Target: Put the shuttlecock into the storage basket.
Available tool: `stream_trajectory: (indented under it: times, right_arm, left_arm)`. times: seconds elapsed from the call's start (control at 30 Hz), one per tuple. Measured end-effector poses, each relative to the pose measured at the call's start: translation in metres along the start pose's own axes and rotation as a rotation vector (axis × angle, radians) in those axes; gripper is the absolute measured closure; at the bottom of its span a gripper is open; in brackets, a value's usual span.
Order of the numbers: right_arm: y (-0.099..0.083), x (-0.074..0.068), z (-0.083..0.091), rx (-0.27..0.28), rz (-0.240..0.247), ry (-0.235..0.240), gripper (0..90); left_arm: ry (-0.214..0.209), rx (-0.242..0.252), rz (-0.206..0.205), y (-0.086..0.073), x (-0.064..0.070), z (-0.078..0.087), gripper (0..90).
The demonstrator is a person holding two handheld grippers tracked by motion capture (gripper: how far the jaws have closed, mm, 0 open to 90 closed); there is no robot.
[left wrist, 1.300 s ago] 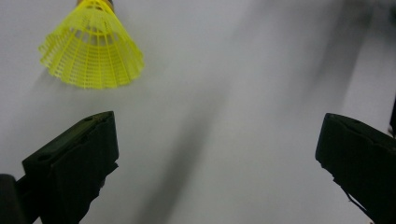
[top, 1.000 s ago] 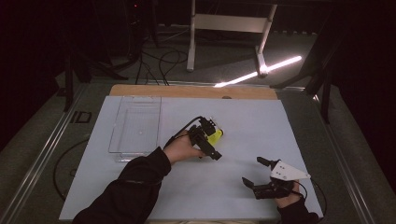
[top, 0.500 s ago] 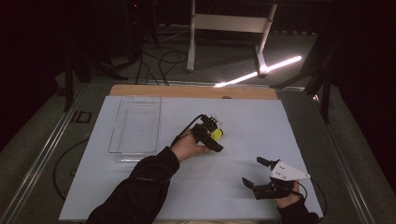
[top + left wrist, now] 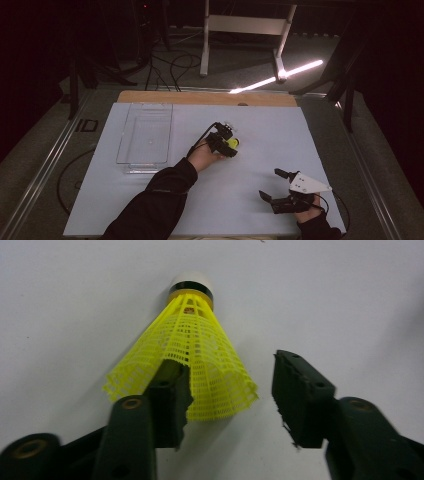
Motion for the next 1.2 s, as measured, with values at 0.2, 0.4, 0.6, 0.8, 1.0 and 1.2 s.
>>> stream_trajectory:
  times: [0.2,0.4,0.6,0.8,1.0,1.2]
  right_arm:
    - [0.0,0.0,0.0,0.0,0.0,0.0,8.0]
    - [0.0,0.0,0.0,0.001,0.001,0.002,8.0]
    - [0.0,0.0,0.0,0.001,0.001,0.001,8.0]
    - [0.0,0.0,0.0,0.0,0.0,0.001,8.1]
    - [0.0,0.0,0.0,-0.001,0.0,0.0,8.0]
    - [0.0,0.001,0.0,0.001,0.001,-0.009,8.1]
  left_arm:
    - [0.021,0.022,0.014,0.001,-0.003,-0.004,61.7]
    - [0.032,0.019,0.015,0.005,-0.001,-0.01,77.8]
    - [0.059,0.016,0.006,0.007,0.001,-0.012,88.3]
    - [0.078,0.016,0.005,0.008,0.002,-0.009,89.6]
    - [0.072,0.02,-0.016,0.011,0.005,0.002,89.9]
    - [0.092,0.017,-0.047,0.01,0.011,0.016,89.9]
Point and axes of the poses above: each handheld gripper's, and its own axes: z roughly backward along the jaws, y roughly out of its top, x roughly to its right, the point moved 2 cm from there along -z, roughly forward along the jaws, and after that the axes turned 13 degrees about -y, right-handed, at the moved point
